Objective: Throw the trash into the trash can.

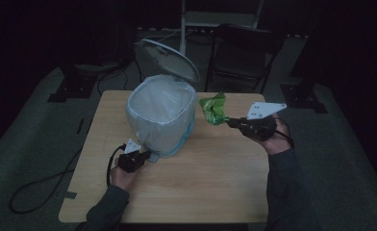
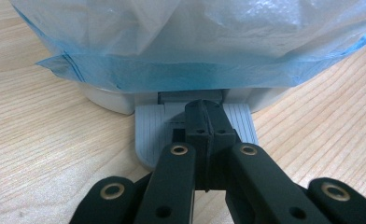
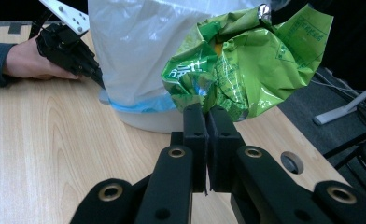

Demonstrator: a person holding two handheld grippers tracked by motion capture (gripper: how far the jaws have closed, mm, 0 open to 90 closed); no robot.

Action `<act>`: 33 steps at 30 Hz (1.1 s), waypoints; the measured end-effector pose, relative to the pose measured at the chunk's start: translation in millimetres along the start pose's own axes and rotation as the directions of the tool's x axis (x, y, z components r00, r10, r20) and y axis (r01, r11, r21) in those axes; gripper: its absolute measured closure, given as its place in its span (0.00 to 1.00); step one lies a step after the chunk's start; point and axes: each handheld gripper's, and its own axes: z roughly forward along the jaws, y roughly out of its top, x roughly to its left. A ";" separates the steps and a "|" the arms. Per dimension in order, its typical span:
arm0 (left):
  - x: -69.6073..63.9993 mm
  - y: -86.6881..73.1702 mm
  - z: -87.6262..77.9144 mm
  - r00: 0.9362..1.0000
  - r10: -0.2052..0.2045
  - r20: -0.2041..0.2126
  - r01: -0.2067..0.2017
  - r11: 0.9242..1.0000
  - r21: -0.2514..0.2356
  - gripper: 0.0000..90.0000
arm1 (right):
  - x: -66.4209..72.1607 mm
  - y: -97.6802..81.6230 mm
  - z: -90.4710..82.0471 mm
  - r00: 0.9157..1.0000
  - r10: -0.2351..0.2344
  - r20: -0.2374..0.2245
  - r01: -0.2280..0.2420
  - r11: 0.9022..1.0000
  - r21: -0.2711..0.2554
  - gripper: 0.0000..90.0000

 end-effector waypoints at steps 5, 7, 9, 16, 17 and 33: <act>-0.1 -0.1 0.0 1.000 -0.001 0.000 0.001 1.000 0.000 1.00 | -1.7 9.1 -5.1 1.000 -0.019 0.009 0.019 1.000 -0.001 0.97; 0.2 -0.1 -0.1 1.000 0.001 0.000 -0.001 1.000 0.001 1.00 | -2.3 12.5 -7.4 1.000 -0.025 0.014 0.025 1.000 -0.004 0.97; 0.1 -0.1 0.0 1.000 0.000 0.000 0.000 1.000 0.000 1.00 | -2.6 14.1 -8.6 1.000 -0.028 0.012 0.028 1.000 -0.007 0.97; 0.0 -0.1 -0.1 1.000 0.000 0.000 0.000 1.000 0.001 1.00 | -1.9 27.3 -11.3 0.999 -0.054 -0.003 0.053 0.998 -0.021 0.97; 0.0 -0.1 0.0 1.000 0.001 0.000 -0.001 1.000 0.000 1.00 | -1.6 29.2 -10.3 0.998 -0.058 -0.005 0.058 0.998 -0.019 0.97; -0.1 -0.1 0.0 1.000 0.000 -0.001 0.000 1.000 0.000 1.00 | -3.6 60.5 2.1 0.993 -0.114 -0.031 0.113 0.993 -0.032 0.97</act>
